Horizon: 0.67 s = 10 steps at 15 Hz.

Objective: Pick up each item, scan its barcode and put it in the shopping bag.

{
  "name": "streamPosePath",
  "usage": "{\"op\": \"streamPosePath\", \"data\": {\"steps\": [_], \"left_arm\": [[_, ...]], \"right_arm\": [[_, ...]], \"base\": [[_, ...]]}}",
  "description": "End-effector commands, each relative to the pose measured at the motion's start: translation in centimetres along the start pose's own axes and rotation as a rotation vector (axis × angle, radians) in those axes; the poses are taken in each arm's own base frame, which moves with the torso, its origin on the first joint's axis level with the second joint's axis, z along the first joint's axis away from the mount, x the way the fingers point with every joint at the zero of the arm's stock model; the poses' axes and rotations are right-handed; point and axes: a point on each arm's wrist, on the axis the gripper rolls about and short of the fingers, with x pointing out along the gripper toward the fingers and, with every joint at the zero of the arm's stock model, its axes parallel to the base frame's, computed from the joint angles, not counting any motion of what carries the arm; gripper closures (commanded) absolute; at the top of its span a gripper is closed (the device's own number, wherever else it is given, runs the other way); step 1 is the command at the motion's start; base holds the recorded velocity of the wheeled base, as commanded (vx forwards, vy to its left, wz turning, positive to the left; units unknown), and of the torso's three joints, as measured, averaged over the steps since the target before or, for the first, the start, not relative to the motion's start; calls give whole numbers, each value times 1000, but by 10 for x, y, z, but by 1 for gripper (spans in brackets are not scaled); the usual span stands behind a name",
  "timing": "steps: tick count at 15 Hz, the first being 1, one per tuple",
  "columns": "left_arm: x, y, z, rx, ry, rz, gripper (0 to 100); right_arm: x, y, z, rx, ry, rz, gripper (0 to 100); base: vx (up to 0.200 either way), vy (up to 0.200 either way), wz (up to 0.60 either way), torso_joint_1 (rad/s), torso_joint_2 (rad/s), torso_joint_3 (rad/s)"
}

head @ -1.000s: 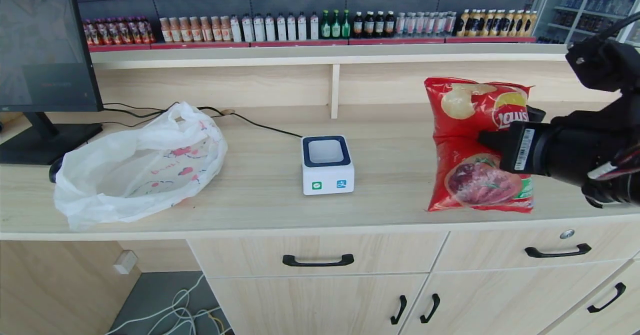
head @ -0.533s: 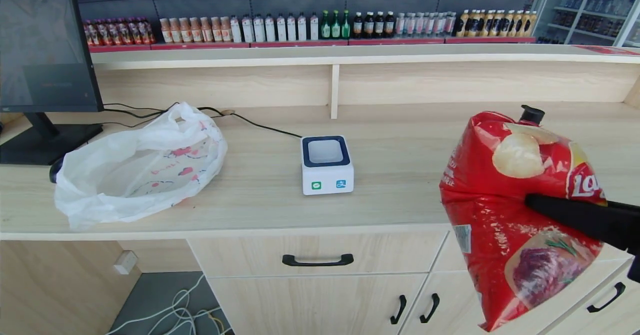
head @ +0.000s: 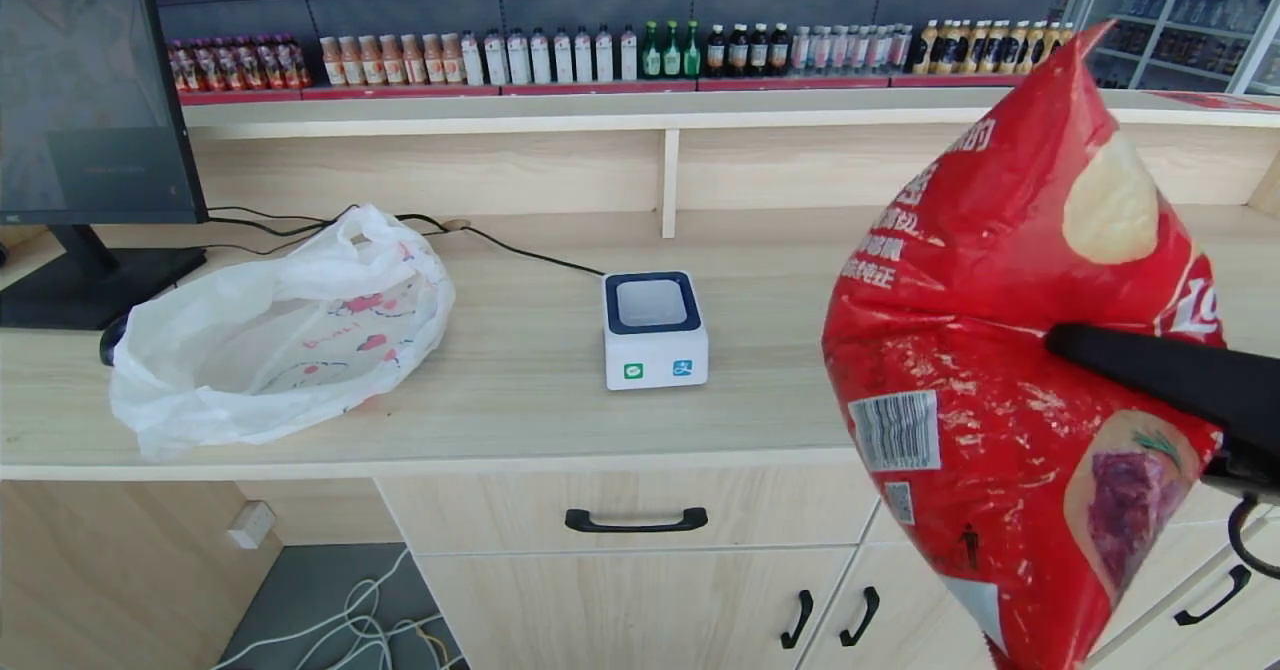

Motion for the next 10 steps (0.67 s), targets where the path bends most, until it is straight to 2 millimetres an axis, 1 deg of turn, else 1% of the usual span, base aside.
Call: {"op": "streamPosePath", "data": {"steps": [1,3,5,6,10], "left_arm": [[0,0,0,0,0,0,0],[0,0,0,0,0,0,0],[0,0,0,0,0,0,0],[0,0,0,0,0,0,0],[0,0,0,0,0,0,0]], "right_arm": [[20,-14,-8,80,31,-4,100],[31,-19,-9,179,-7,33,100],[36,-19,-13,207,-33,92,100],[37,-20,-15,212,-41,109,100],[32,-6,-31,261,-20,241,100]], "base": [[0,0,0,0,0,0],[0,0,0,0,0,0],[0,0,0,0,0,0],[0,0,0,0,0,0],[0,0,0,0,0,0]]}}
